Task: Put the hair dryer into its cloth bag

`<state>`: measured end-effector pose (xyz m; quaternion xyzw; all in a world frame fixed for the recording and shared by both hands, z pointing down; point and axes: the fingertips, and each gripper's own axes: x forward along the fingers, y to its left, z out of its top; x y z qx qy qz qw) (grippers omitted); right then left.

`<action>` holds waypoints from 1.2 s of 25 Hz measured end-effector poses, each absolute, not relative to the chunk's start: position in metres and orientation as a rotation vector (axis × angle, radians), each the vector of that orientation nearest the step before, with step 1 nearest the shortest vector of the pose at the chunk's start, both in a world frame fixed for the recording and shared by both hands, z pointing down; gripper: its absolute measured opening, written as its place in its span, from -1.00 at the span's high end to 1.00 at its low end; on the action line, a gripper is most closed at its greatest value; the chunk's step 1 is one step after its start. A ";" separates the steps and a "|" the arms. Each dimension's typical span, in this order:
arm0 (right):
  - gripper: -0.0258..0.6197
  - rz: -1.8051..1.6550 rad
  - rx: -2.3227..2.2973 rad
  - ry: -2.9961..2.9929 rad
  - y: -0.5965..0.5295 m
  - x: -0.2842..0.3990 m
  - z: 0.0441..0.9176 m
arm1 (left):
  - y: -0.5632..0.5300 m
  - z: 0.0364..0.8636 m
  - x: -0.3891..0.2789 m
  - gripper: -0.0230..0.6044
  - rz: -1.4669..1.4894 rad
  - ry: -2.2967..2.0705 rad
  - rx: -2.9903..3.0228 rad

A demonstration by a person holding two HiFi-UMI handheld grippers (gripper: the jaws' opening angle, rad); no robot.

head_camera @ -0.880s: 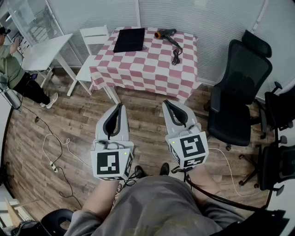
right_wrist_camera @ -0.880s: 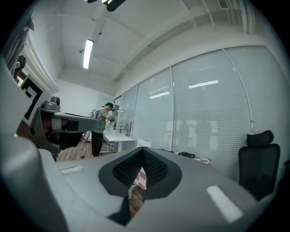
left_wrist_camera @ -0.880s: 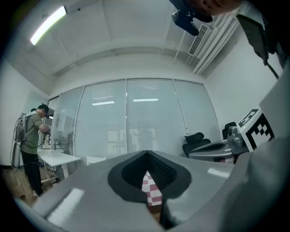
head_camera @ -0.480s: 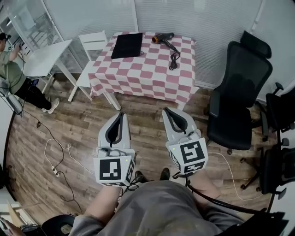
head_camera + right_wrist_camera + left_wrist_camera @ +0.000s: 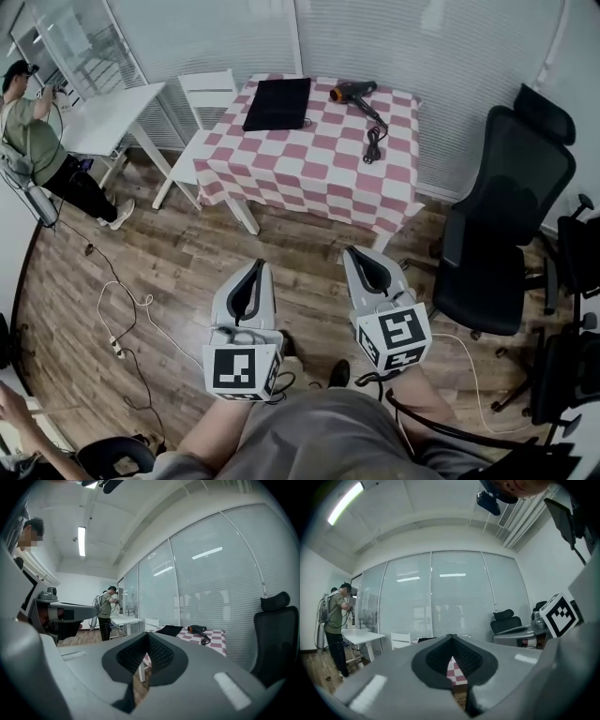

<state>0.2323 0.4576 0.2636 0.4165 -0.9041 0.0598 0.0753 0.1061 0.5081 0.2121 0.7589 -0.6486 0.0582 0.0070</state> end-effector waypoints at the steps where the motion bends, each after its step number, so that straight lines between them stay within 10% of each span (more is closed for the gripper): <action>1: 0.83 0.185 1.247 -2.706 0.452 0.227 0.267 | 0.502 0.215 0.101 0.93 0.182 -2.026 2.370; 30: 0.83 0.113 1.347 -2.592 0.241 0.070 0.270 | 0.282 0.233 -0.055 0.93 0.089 -1.862 2.476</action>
